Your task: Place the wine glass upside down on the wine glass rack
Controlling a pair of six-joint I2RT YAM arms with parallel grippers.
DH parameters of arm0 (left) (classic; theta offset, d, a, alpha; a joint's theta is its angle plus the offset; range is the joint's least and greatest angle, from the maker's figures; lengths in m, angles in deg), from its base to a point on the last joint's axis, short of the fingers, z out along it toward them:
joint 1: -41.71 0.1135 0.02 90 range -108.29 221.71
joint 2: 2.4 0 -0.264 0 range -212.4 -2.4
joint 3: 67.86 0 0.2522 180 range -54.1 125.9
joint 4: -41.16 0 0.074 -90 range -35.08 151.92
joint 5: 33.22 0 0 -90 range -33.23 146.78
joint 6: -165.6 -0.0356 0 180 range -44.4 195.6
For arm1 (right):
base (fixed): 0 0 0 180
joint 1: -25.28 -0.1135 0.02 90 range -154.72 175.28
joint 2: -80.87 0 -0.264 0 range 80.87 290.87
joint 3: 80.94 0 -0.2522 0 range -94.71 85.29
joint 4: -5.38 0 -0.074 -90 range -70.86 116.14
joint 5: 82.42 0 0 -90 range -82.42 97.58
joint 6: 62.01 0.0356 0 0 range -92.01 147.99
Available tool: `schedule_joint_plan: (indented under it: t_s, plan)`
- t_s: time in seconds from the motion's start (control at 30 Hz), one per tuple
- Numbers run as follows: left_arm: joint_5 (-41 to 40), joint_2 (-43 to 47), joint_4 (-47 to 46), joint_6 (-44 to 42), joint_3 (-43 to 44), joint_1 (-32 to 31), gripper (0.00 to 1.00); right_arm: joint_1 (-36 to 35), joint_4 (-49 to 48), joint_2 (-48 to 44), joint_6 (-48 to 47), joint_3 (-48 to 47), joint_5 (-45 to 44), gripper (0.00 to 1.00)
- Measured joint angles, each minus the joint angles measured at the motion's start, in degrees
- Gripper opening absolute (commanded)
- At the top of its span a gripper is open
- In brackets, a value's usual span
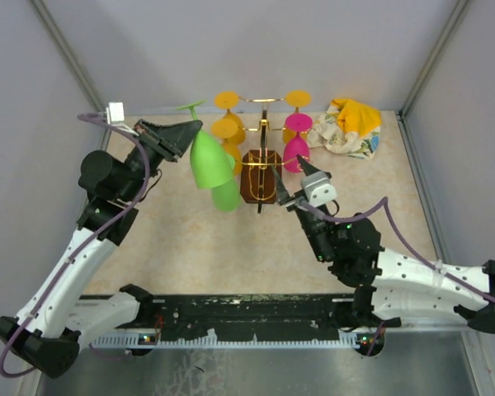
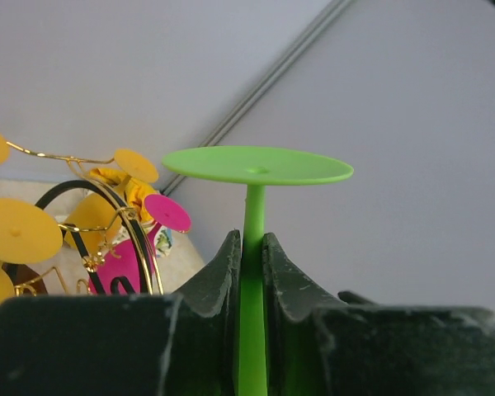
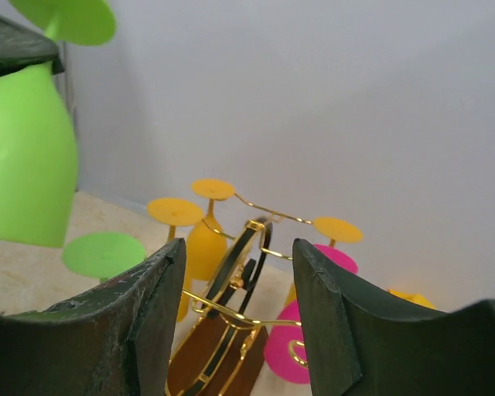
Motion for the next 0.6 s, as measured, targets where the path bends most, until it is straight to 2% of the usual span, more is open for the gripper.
schedule_joint_plan:
  t_s: [0.13,0.3,0.47,0.6]
  plan:
    - [6.9,-0.5,-3.4,-7.2,-1.8,0.0,0.0,0.0,9.3,-3.1,3.1,-4.4,-7.6,0.57]
    - [13.2,-0.5,-9.3,-13.8,-9.9,-2.6,0.0,0.0,17.3,-3.3,6.1,-10.8,-15.7,0.6]
    - [12.3,2.5,-13.2,-22.7,-18.9,-10.6,0.0,0.0,25.4,-3.6,10.8,-15.5,-20.9,0.63]
    - [8.9,3.9,-21.3,-29.5,-23.6,-18.2,0.0,0.0,29.3,-4.4,13.0,-15.6,-22.9,0.64]
